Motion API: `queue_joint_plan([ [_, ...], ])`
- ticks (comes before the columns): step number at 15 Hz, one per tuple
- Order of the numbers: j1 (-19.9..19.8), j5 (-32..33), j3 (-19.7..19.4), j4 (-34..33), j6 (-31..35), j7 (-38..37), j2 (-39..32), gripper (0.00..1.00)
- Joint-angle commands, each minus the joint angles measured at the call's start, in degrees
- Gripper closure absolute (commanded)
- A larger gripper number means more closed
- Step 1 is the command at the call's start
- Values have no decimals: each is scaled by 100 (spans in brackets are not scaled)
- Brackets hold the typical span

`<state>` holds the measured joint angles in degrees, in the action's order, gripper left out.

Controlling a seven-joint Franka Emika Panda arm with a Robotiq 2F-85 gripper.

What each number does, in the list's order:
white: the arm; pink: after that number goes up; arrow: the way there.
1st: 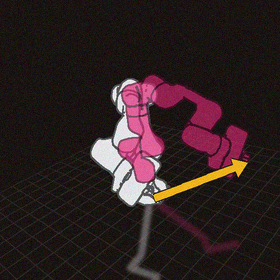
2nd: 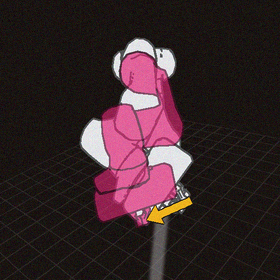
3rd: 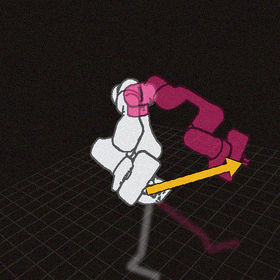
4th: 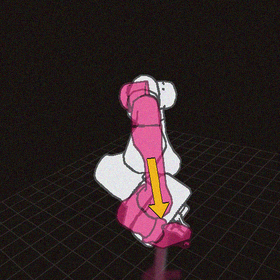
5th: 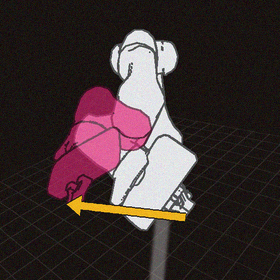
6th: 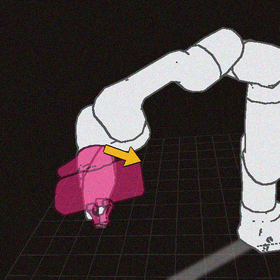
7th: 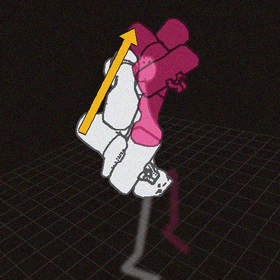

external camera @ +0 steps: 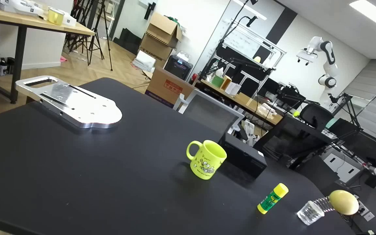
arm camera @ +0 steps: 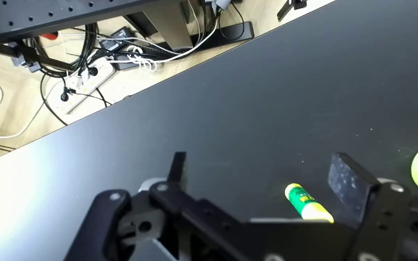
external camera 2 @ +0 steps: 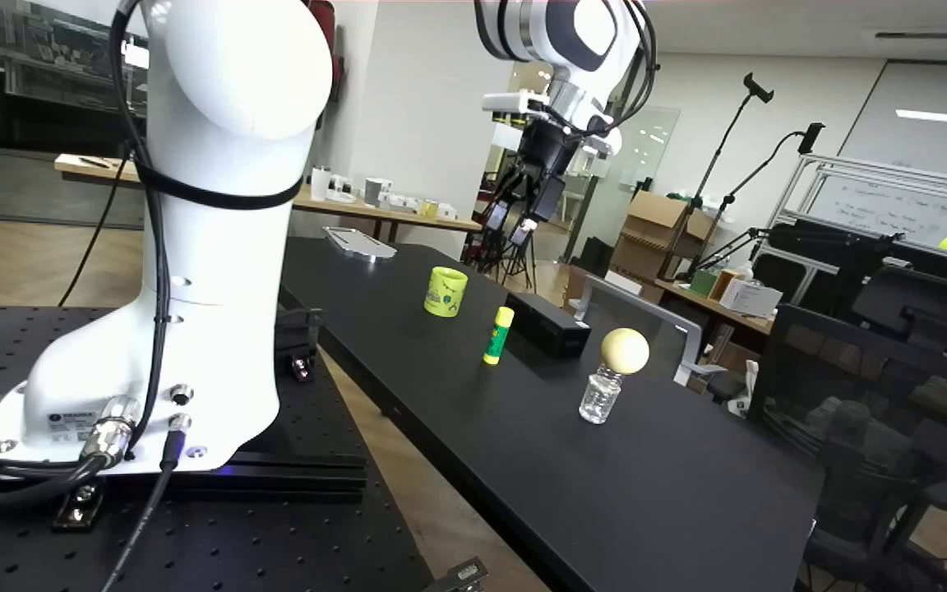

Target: Put the glue stick in the green cup

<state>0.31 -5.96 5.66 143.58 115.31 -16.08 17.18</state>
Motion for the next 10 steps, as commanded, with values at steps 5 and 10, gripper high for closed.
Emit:
queue_joint_plan([
  [5,112,-210,153,-389,1692,-806,-1110,0],
  [10,236,793,268,-651,3092,-2311,-2182,0],
])
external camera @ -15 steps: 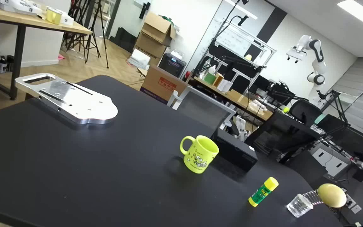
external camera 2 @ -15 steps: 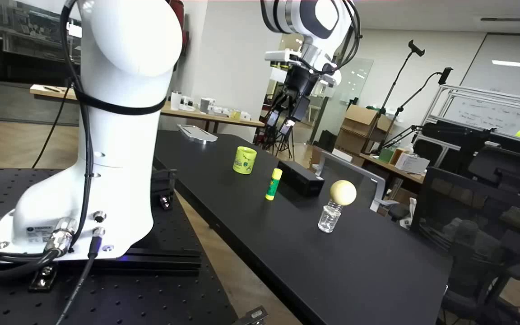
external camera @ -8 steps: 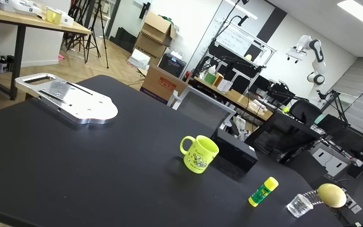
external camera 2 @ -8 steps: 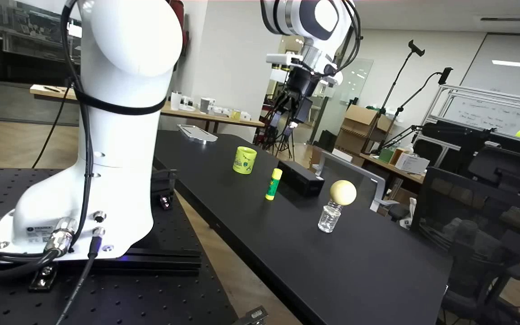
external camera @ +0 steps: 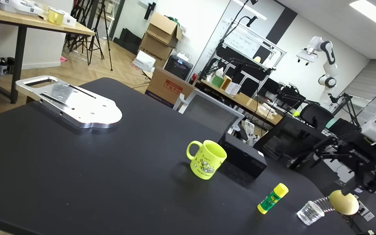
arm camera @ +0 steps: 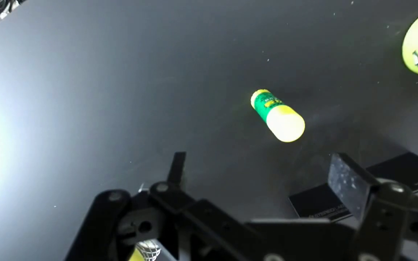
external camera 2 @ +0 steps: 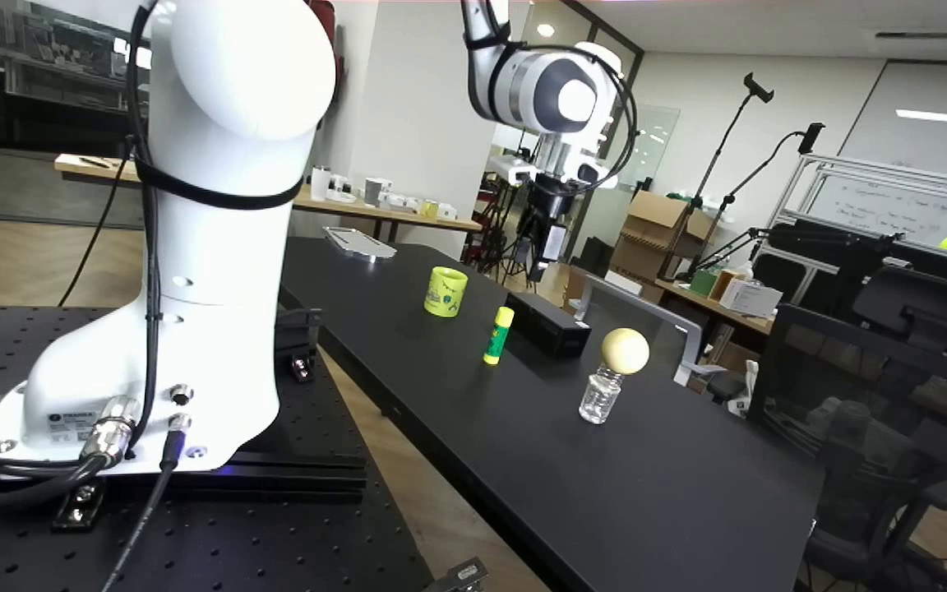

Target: Put the glue stick in the green cup

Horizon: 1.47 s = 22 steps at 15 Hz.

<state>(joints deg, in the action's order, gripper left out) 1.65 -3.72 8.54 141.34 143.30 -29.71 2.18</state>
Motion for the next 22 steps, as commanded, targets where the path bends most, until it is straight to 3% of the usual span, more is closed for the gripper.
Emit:
queue_joint_plan([
  [1,193,772,-84,-551,337,-1214,-875,0],
  [4,477,959,-261,-1047,173,-1553,-1452,0],
  [9,850,753,-468,-1646,-69,-1527,-2116,0],
  [18,1123,515,-643,-1698,-150,-1433,-2489,0],
  [19,1113,461,-626,-1696,-125,-1390,-2522,25],
  [20,1116,425,-621,-1688,-116,-1394,-2538,26],
  [22,1142,384,-637,-1666,-100,-1437,-2520,40],
])
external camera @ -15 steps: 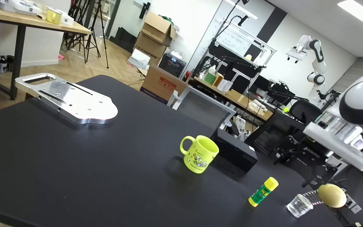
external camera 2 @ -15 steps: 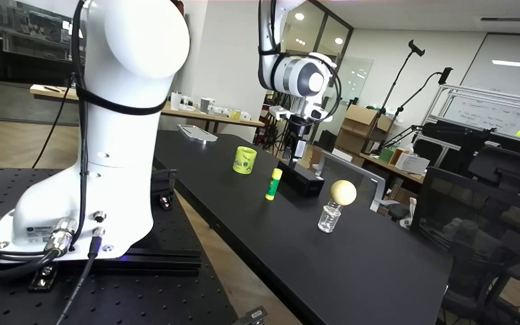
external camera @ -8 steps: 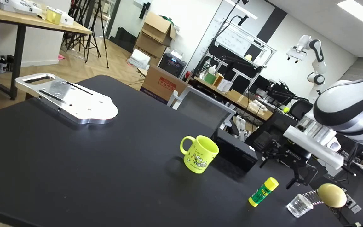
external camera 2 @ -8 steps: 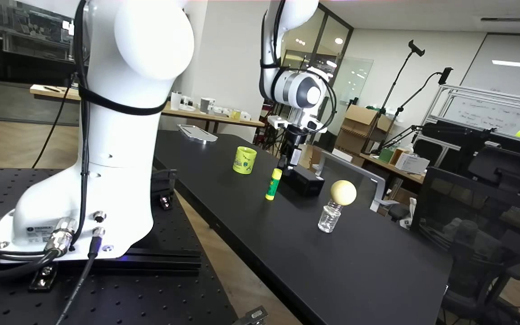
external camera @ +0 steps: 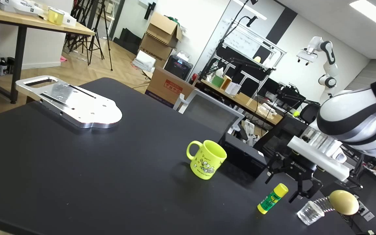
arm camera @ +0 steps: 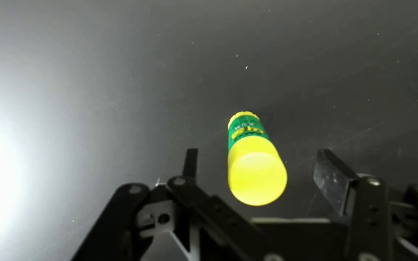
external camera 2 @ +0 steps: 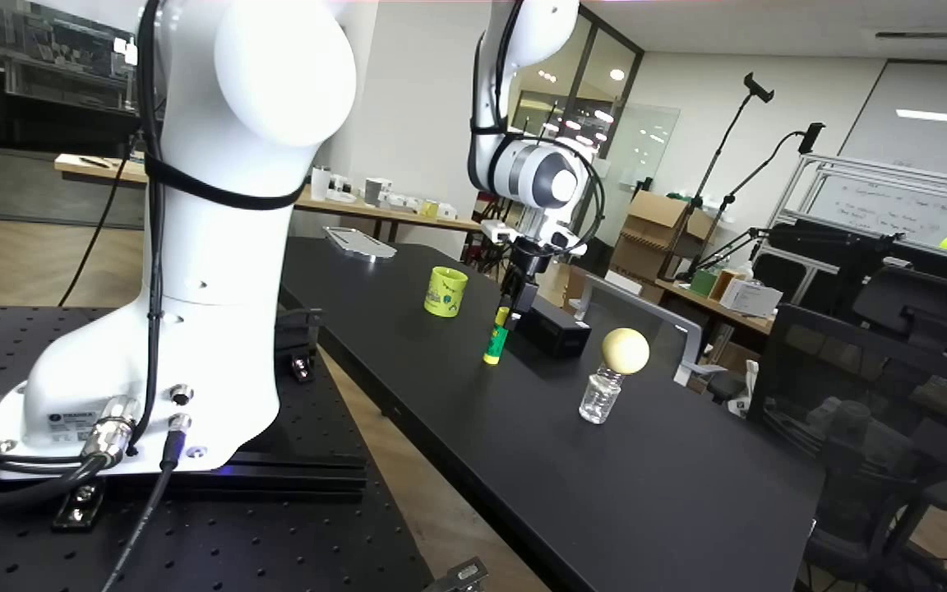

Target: Put the glue stick in the green cup

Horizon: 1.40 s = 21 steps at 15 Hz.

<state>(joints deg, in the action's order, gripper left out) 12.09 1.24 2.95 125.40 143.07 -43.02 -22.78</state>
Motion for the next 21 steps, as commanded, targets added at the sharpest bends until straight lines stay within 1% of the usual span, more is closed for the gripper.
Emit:
queue_joint_plan([
  [1,104,-116,-83,-48,-42,-96,16,49],
  [3,79,-160,-66,-31,-50,-38,116,61],
  [6,3,-280,-14,-107,-469,155,371,83],
  [7,22,-267,-39,-179,-613,71,444,89],
  [8,-16,-352,24,-338,-888,173,506,91],
  [12,105,-215,151,-996,-1549,341,654,91],
  [15,276,-299,438,-1519,-1906,552,537,91],
  [19,603,-247,788,-1925,-2160,929,319,91],
  [20,541,-263,672,-1596,-1905,755,516,66],
  [21,628,-262,728,-1669,-1957,796,459,66],
])
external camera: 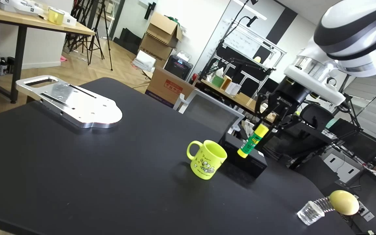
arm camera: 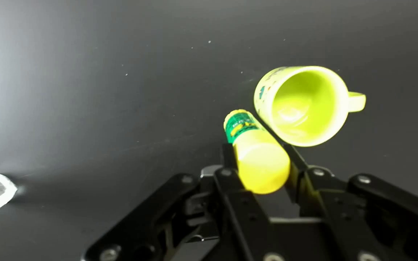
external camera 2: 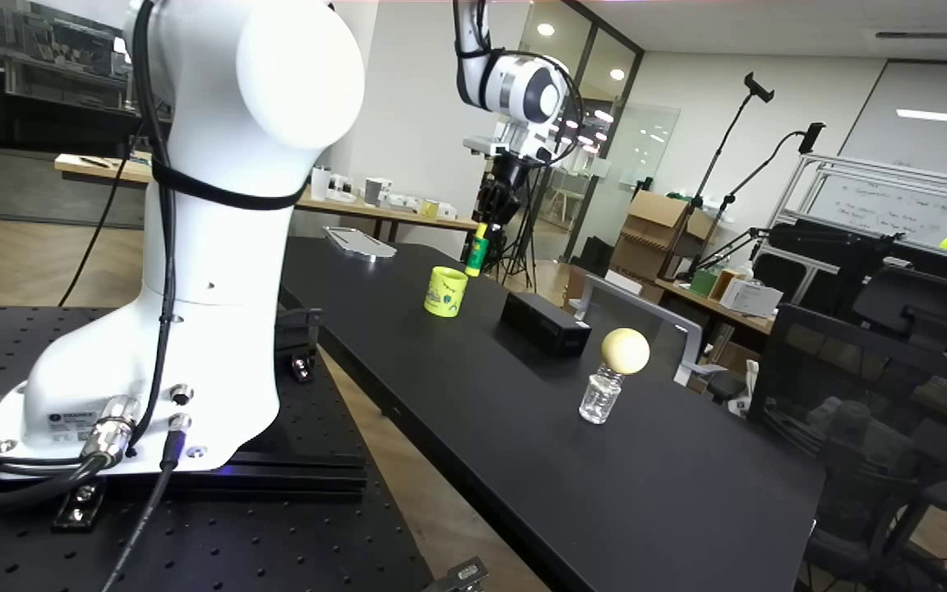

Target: Put the glue stick in the green cup

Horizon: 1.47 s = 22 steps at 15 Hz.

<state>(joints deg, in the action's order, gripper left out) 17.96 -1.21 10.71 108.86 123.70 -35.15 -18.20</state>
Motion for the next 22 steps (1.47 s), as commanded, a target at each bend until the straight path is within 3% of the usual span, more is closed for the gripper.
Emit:
queue_joint_plan([
  [1,100,-15,-21,-59,-30,26,-46,66],
  [10,77,-17,-45,-134,-81,155,-117,66],
  [11,136,135,-58,-345,-127,160,-249,91],
  [20,819,662,-17,-1946,-1212,612,-1425,91],
  [22,931,696,-40,-2131,-1113,671,-1662,91],
])
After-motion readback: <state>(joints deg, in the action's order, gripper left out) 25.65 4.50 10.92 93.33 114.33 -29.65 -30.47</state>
